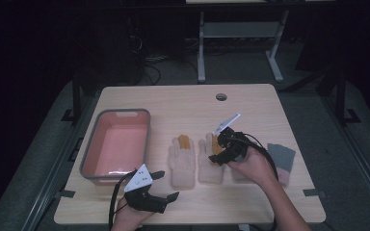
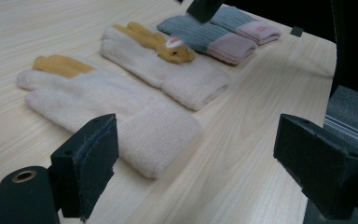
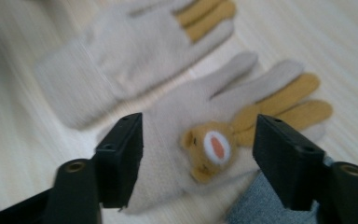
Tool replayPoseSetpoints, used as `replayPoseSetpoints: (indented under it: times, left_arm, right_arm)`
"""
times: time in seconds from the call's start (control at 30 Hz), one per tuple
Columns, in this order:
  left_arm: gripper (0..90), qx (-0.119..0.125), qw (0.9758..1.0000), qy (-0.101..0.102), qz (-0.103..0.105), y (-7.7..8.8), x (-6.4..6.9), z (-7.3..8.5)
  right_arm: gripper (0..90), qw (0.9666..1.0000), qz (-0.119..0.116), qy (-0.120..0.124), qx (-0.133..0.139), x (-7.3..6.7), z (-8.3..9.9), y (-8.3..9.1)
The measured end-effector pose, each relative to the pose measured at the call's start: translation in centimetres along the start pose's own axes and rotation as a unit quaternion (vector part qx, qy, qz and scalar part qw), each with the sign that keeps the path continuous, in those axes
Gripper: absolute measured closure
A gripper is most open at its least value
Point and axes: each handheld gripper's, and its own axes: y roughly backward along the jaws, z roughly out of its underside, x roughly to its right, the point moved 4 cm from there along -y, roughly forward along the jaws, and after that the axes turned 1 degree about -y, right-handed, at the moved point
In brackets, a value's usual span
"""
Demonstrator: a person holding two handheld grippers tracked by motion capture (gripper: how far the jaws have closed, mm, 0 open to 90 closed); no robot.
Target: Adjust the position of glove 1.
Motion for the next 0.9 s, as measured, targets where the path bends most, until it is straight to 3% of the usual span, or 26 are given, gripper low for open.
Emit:
replayPoseSetpoints:
  times: [0.07, 0.13, 0.2, 0.37, 0.57, 0.9]
  left_arm:
    - [14.1, 0.000, 1.0000, 0.000, 0.000, 0.0, 0.0, 0.0]
    - [14.1, -0.003, 1.0000, -0.005, 0.000, 0.1, -0.1, 0.0]
    - [14.1, -0.004, 1.0000, -0.005, -0.001, 0.2, -0.1, 0.0]
    - [14.1, -0.010, 0.9999, 0.005, -0.004, -0.1, -0.2, 0.1]
    - [14.1, -0.013, 0.9999, 0.000, -0.004, -0.1, -0.2, 0.2]
    - [14.1, -0.012, 0.9999, 0.009, -0.008, -0.2, -0.1, 0.2]
  right_arm:
    - [36.6, 1.0000, 0.002, 0.008, -0.005, 0.2, 0.0, -0.4]
    - [38.1, 0.9993, 0.006, 0.008, -0.035, 0.4, 0.1, -1.8]
    - [38.4, 0.9992, 0.006, 0.009, -0.039, 0.5, 0.1, -2.0]
    - [41.1, 0.9973, 0.006, -0.001, -0.073, 1.2, 0.3, -4.1]
    - [43.5, 0.9952, 0.008, -0.009, -0.097, 1.6, 0.9, -5.2]
    - [50.0, 0.9949, 0.004, -0.014, -0.100, 1.9, 1.1, -5.6]
